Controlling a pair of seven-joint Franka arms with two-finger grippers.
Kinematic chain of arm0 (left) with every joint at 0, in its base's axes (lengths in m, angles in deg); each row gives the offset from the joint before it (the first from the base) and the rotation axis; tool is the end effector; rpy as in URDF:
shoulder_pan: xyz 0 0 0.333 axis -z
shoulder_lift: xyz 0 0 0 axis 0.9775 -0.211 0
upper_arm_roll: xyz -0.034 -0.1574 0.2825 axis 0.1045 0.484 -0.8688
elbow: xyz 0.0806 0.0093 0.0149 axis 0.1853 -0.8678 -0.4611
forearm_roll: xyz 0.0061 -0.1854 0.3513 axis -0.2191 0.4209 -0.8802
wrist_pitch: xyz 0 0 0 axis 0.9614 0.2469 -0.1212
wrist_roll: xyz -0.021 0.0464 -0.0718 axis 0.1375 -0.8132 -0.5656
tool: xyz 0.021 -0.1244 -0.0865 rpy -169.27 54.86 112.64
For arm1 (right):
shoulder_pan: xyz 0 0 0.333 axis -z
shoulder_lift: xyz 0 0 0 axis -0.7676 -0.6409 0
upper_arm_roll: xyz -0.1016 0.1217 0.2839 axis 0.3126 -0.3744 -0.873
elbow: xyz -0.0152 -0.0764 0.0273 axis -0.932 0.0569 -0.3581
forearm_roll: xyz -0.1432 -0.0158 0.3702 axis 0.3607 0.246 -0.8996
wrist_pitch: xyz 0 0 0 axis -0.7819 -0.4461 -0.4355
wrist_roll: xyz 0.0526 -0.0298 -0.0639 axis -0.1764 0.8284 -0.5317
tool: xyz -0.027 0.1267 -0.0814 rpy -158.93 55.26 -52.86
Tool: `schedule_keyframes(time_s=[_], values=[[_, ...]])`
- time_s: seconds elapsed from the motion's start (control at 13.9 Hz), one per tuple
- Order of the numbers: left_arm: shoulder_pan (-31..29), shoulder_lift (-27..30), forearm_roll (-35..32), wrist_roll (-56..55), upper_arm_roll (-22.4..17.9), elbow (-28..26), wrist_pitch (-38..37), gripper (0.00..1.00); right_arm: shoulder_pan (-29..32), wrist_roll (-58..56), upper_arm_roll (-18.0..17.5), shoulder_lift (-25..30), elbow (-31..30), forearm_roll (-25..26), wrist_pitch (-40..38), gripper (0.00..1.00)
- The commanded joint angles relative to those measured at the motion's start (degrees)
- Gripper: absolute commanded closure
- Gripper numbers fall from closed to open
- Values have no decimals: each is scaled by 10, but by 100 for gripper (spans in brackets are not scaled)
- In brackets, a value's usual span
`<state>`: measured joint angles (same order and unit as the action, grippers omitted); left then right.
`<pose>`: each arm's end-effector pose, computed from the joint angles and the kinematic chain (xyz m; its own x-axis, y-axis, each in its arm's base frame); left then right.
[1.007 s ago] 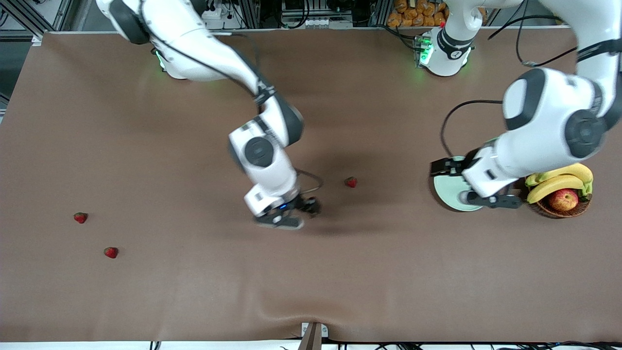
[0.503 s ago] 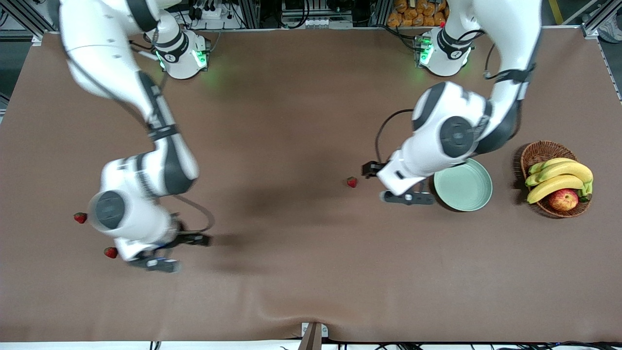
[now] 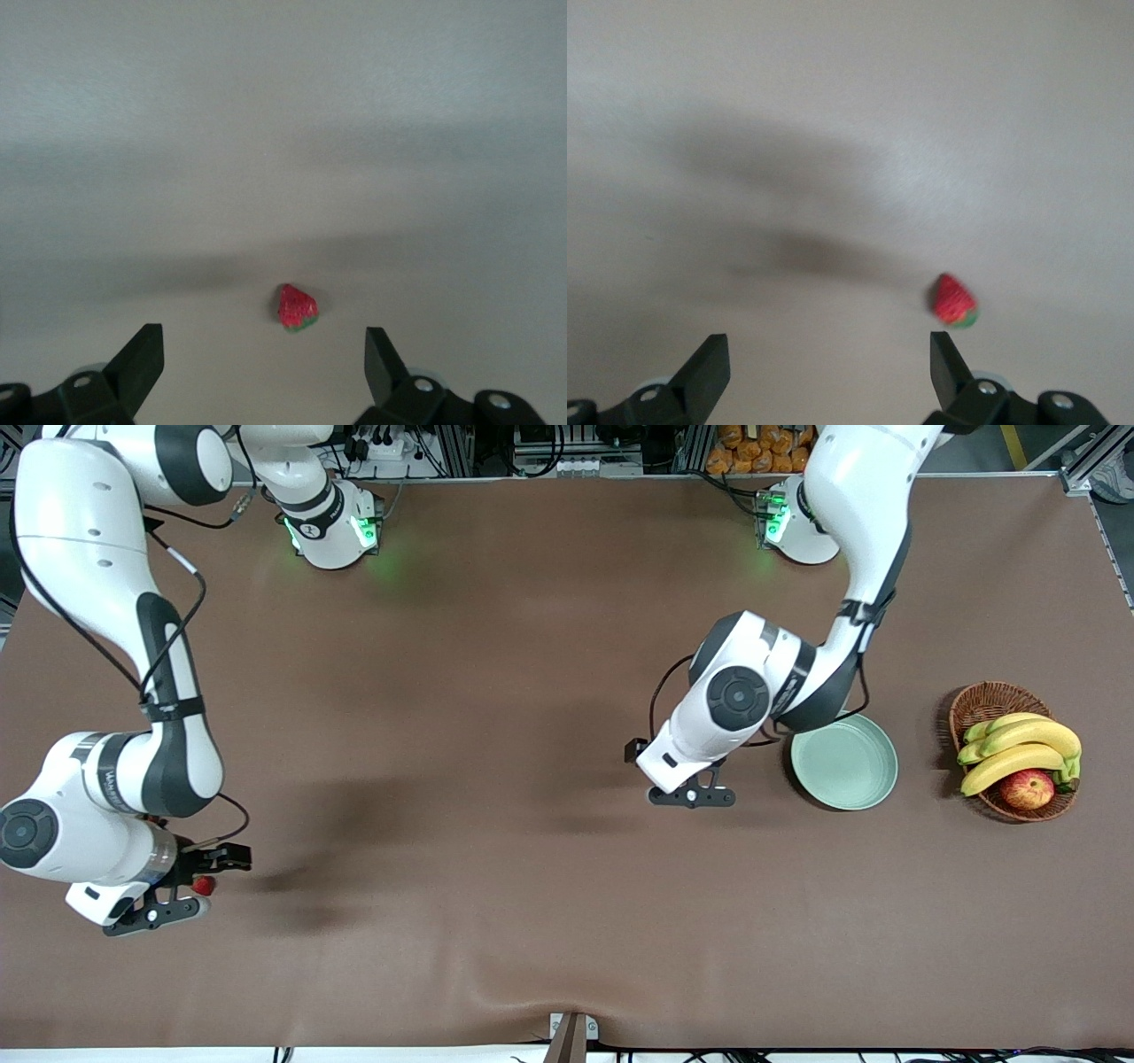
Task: Collect all strawberries into plate
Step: 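Grasp the strawberry with the left gripper while the right gripper grasps another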
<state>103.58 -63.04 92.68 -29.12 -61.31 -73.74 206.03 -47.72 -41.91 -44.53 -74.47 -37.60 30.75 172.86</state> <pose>0.5806 -0.3749 0.2432 0.9942 -0.0336 -0.1020 -0.0249 -0.9960 0.0858 0.7594 -0.0607 0.2362 0.9355 0.3531 0.0166 0.3521 -0.9349 0.0444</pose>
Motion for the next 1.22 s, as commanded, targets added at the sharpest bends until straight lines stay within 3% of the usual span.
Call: schedule_keyframes(time_s=[0.0, 0.22, 0.65, 0.79, 0.86, 0.93, 1.01, 1.15], values=[[14, -17, -15, -24, -3, -6, 32, 0, 26, -112, -10, -31, -1, 12, 69, 0], [24, -43, -15, -28, -4, -8, 69, 0, 45, -177, -10, -59, 0, 9, 123, 0], [46, -71, -18, -48, -7, -20, 97, 0, 65, -170, -11, -82, 0, 1, 126, 0], [47, -70, -40, -49, -7, -31, 97, 1, 72, -170, -12, -83, -1, -23, 126, 0], [46, -70, -43, -48, -7, -33, 97, 3, 72, -170, -12, -84, -1, -33, 125, 7], [42, -69, -44, -48, -7, -37, 97, 5, 72, -170, -12, -85, -2, -37, 125, 22], [42, -69, -45, -48, -7, -37, 97, 9, 72, -170, -12, -85, -2, -37, 124, 48], [46, -68, -46, -48, -7, -37, 97, 14, 72, -170, -12, -85, -2, -38, 124, 82]])
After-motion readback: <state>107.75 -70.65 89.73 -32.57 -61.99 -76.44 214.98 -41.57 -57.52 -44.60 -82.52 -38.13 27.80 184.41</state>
